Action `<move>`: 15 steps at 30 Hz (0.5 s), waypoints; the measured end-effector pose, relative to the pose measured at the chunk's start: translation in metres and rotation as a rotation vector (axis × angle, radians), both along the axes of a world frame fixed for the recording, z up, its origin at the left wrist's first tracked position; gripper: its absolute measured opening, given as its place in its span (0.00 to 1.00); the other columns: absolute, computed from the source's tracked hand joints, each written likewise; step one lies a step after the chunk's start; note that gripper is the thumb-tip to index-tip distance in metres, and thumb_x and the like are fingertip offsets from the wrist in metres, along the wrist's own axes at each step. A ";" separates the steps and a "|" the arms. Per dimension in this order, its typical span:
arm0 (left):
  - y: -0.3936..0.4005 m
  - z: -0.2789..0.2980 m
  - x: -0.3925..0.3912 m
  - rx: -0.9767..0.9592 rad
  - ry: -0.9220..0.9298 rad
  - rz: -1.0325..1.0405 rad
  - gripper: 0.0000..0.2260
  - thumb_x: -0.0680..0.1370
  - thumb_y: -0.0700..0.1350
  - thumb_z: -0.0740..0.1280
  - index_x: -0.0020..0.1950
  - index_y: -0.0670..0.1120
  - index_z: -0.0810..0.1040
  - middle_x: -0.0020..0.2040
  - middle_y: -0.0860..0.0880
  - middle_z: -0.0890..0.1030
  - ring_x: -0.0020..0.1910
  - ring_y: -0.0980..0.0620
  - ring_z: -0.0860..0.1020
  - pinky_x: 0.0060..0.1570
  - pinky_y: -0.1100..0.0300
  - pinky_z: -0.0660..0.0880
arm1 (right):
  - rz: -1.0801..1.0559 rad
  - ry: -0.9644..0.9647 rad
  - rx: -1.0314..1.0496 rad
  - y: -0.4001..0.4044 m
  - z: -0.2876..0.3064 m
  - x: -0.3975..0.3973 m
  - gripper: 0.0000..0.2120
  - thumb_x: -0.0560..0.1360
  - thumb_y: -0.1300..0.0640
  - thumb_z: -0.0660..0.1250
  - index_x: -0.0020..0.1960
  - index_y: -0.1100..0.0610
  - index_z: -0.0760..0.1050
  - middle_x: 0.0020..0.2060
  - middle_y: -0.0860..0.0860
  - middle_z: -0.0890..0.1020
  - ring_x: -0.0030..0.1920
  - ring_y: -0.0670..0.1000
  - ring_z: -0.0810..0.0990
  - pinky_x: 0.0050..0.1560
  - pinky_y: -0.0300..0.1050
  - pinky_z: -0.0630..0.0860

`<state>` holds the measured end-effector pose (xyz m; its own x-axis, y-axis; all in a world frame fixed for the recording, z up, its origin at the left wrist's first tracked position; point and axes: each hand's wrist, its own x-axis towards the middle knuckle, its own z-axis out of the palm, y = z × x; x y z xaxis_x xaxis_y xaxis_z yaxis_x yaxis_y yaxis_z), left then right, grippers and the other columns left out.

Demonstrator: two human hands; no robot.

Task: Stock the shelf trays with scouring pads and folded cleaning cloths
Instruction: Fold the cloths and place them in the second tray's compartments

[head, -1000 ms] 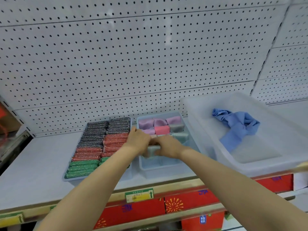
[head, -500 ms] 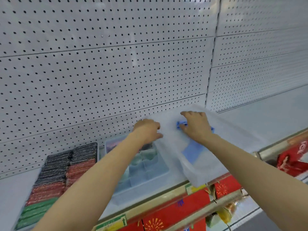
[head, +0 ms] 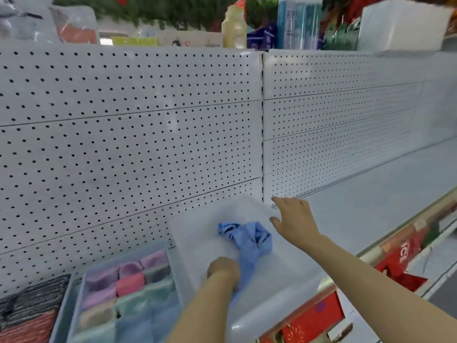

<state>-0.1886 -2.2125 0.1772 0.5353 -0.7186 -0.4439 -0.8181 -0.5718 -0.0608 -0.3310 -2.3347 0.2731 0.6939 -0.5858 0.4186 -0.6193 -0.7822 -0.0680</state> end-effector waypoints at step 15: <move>0.018 0.122 0.030 -0.523 0.294 0.318 0.14 0.72 0.50 0.74 0.52 0.45 0.77 0.47 0.46 0.78 0.49 0.45 0.80 0.45 0.56 0.77 | 0.246 0.030 0.387 0.014 -0.016 0.018 0.33 0.70 0.65 0.62 0.74 0.49 0.62 0.67 0.49 0.72 0.67 0.52 0.70 0.66 0.46 0.63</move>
<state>-0.1591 -2.1947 0.2995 0.6663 -0.7060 -0.2400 -0.5454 -0.6809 0.4888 -0.3131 -2.3210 0.2568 0.8405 -0.5114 0.1791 -0.4243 -0.8268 -0.3693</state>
